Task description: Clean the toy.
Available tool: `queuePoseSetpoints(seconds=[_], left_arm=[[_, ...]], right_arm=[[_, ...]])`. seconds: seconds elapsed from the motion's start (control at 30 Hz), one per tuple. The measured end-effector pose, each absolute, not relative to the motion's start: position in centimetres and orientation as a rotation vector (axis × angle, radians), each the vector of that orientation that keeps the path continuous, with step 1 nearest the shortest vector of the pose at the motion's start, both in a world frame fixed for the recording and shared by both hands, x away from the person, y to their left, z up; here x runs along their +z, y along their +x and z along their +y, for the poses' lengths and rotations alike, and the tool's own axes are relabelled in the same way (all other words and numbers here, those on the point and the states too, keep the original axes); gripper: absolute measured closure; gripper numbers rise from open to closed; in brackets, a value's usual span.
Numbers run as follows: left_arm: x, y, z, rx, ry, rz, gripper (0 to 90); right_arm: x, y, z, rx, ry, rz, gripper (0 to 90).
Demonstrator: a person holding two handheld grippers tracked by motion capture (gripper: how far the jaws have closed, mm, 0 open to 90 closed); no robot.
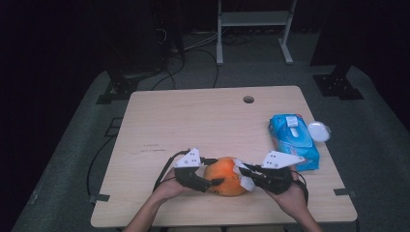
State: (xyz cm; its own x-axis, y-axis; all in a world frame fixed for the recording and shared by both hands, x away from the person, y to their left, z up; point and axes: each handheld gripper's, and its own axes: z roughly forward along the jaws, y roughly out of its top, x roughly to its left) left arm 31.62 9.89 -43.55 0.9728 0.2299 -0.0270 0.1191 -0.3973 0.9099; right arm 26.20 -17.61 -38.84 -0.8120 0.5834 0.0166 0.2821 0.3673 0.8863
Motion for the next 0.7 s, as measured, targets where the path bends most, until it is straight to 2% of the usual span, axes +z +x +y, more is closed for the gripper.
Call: queuePoseSetpoints(seconds=[0.17,0.43,0.57,0.7], left_arm=[[-43.6,31.4,9.8,0.137,1.993,0.231,29.8],[-43.7,31.6,10.1,0.148,1.992,0.224,30.5],[-43.7,31.5,10.0,0.165,2.001,0.211,30.4],[-43.8,31.6,10.3,0.154,1.996,0.220,30.3]], right_arm=[[-39.0,26.1,-16.7,1.357,0.712,2.349,81.6],[-39.9,27.1,-19.5,1.401,0.870,2.346,81.9],[-38.7,26.5,-18.9,1.473,0.817,2.342,81.8],[-39.6,26.8,-18.5,1.400,0.808,2.395,81.7]])
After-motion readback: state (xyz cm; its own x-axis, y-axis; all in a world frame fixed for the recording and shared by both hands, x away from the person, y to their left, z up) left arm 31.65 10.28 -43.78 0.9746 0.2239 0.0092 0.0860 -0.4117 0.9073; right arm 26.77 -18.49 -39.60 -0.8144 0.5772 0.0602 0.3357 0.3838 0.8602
